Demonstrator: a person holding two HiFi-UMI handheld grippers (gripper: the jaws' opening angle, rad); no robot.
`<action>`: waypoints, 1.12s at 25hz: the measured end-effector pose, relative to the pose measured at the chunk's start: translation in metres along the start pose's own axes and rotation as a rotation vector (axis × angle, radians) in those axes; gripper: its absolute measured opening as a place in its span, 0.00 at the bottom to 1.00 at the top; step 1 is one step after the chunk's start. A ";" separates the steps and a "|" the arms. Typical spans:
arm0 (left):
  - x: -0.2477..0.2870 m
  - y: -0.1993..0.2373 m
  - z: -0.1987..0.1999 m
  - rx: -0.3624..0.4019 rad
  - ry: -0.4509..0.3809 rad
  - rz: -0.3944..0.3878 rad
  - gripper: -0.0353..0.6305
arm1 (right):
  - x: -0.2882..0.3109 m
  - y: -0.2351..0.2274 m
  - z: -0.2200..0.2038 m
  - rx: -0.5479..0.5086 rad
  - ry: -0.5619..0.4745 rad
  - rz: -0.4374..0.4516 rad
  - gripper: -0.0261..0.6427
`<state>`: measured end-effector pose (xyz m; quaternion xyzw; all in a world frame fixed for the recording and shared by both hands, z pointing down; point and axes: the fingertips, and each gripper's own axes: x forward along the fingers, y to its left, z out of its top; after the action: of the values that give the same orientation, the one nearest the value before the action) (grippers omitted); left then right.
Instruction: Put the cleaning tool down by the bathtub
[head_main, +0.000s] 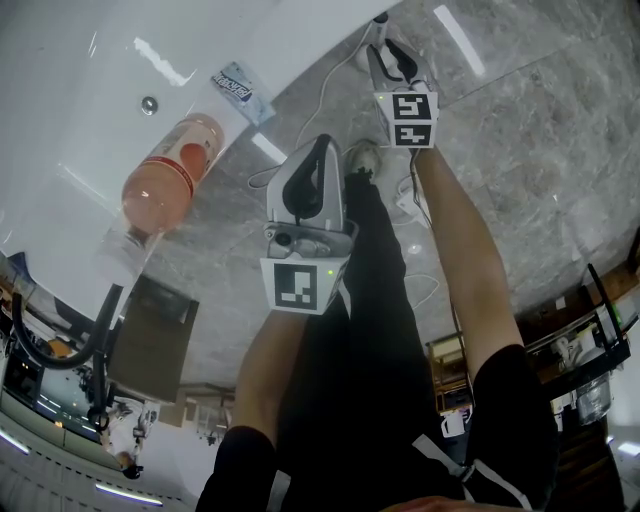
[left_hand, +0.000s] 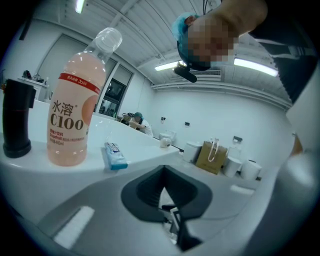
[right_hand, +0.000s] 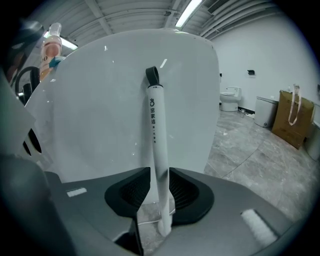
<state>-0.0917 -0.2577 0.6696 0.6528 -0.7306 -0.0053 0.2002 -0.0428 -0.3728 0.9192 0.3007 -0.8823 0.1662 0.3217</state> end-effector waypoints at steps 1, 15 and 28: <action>-0.001 0.000 0.001 0.002 -0.002 -0.001 0.06 | -0.001 0.000 -0.001 0.003 0.002 -0.001 0.23; -0.018 -0.014 0.015 0.013 -0.026 -0.017 0.06 | -0.039 0.000 -0.002 0.023 0.003 -0.030 0.24; -0.066 -0.043 0.068 -0.011 -0.031 -0.094 0.06 | -0.124 0.030 0.020 0.077 0.034 -0.063 0.04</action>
<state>-0.0667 -0.2178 0.5770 0.6853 -0.7020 -0.0285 0.1919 0.0044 -0.3070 0.8191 0.3376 -0.8596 0.1952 0.3301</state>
